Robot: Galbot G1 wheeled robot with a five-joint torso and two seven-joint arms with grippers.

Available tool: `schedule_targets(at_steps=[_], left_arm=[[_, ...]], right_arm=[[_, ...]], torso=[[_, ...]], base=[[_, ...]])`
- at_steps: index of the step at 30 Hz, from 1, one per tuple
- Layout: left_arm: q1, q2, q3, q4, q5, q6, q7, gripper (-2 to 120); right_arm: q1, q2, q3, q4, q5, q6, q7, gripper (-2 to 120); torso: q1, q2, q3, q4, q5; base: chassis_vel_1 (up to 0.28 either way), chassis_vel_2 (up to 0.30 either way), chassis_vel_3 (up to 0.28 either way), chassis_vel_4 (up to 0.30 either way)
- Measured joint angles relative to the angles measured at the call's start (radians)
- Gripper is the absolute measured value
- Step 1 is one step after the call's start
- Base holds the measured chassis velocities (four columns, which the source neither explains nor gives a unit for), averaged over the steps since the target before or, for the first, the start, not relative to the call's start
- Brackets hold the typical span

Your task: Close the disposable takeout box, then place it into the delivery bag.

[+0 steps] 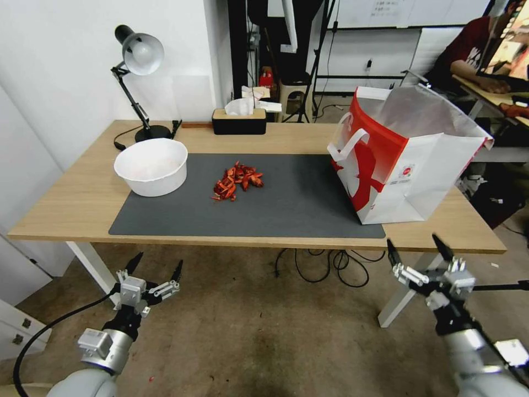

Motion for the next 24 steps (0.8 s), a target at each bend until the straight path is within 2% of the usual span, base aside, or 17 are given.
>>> schedule_targets(at_steps=[6,24], left_arm=[[0.003,-0.011,0.016,0.007,-0.007,0.006,-0.007,100],[-0.002,-0.002,0.011,0.022,-0.029,0.001,0.024,100]], right_arm=[[0.034,0.011,-0.028,-0.044,0.047,-0.056,0.019,100],[0.058,0.024,-0.057,-0.066,0.073,-0.071,-0.014,100]], torso=[[0.000,0.000,0.000,0.0001,0.0001],[0.000,0.000,0.000,0.0000,0.0000]], base=[[0.000,0.000,0.000,0.000],[0.000,0.000,0.000,0.000]])
